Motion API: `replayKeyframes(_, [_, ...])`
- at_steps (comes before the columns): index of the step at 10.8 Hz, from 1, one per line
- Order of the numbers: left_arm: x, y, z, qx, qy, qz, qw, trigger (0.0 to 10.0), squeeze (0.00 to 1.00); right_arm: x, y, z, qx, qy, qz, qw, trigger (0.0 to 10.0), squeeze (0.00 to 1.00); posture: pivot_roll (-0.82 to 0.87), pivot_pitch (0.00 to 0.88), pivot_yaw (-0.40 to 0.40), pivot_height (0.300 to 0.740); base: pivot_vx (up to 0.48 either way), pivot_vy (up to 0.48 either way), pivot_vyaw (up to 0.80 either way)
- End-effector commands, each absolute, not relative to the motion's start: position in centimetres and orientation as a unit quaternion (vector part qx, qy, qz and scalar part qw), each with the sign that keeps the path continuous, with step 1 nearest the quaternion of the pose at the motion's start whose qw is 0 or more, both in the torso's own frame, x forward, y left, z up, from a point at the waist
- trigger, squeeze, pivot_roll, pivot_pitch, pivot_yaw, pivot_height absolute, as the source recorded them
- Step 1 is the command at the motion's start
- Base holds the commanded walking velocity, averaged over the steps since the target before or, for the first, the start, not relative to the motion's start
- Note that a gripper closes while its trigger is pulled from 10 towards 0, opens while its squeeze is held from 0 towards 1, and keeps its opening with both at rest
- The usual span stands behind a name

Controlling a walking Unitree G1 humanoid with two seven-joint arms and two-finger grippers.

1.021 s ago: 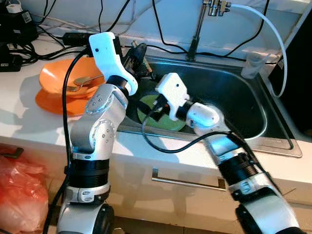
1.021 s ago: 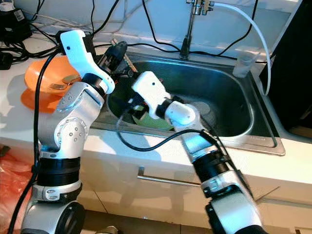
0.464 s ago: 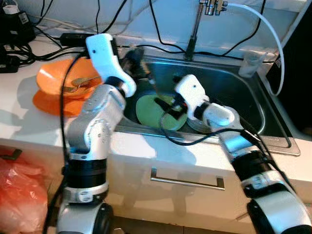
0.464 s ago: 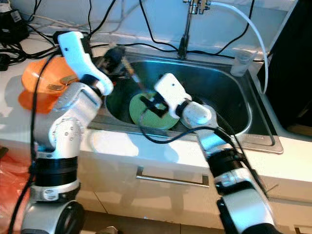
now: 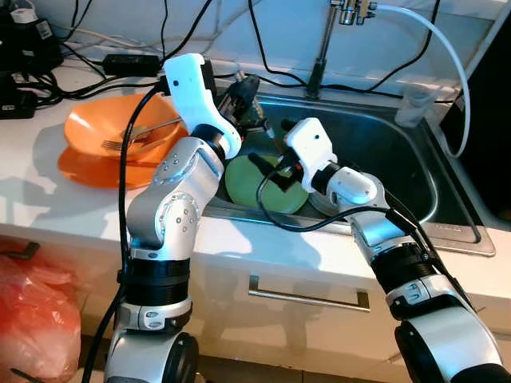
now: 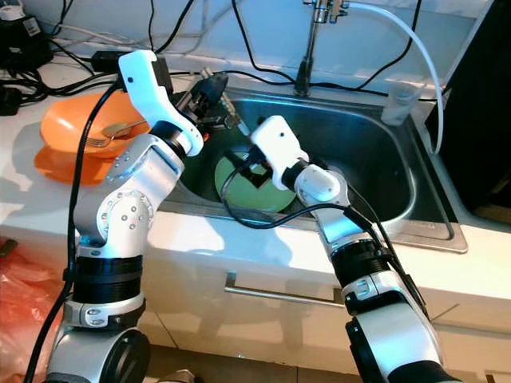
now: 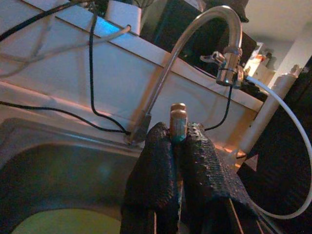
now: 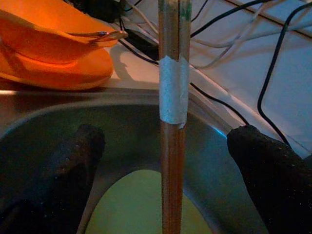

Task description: Kitchen organization

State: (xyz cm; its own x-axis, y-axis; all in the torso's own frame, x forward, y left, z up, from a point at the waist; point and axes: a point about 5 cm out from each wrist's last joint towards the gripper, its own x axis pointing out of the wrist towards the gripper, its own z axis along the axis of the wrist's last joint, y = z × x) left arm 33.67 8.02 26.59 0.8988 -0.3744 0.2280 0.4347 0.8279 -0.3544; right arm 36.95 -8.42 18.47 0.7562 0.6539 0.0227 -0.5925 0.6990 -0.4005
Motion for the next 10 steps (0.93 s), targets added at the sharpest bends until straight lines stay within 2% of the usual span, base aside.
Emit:
replayKeyframes(1, [33.45,7.33,27.45,-0.202,-0.08,-0.229,0.949,0.1,0.0,37.34,-8.36,19.44,-0.182,-0.097,0.334,0.92,8.9,0.17,0.06,0.0,-0.003,0.74,0.0,0.0,0.0])
replayKeyframes(2, [33.29,7.28,27.36,-0.208,-0.076,-0.229,0.948,0.0,0.0,37.41,-8.16,19.42,-0.179,-0.098,0.335,0.92,3.3,0.18,0.07,0.0,-0.003,0.74,0.0,0.0,0.0])
replayKeyframes(3, [33.14,7.18,27.15,-0.21,-0.071,-0.23,0.947,0.0,0.0,37.42,-7.9,19.38,-0.173,-0.1,0.336,0.921,0.0,0.17,0.07,0.0,-0.003,0.74,0.0,0.0,0.0])
replayKeyframes(4, [33.0,7.0,27.07,-0.216,-0.067,-0.232,0.946,0.0,0.0,37.4,-7.76,19.2,-0.172,-0.099,0.335,0.921,0.0,0.17,0.07,0.0,-0.004,0.74,0.0,0.0,0.0])
replayKeyframes(5, [32.87,6.82,27.05,-0.22,-0.064,-0.234,0.945,0.0,0.0,37.33,-7.69,18.97,-0.17,-0.097,0.336,0.921,0.0,0.0,0.07,0.0,-0.005,0.74,0.0,0.0,0.0])
replayKeyframes(10, [32.58,7.26,26.73,-0.224,-0.054,-0.227,0.946,0.0,0.0,37.42,-8.34,18.68,-0.171,-0.094,0.327,0.925,0.0,0.0,0.07,0.0,-0.014,0.74,0.0,0.0,0.0])
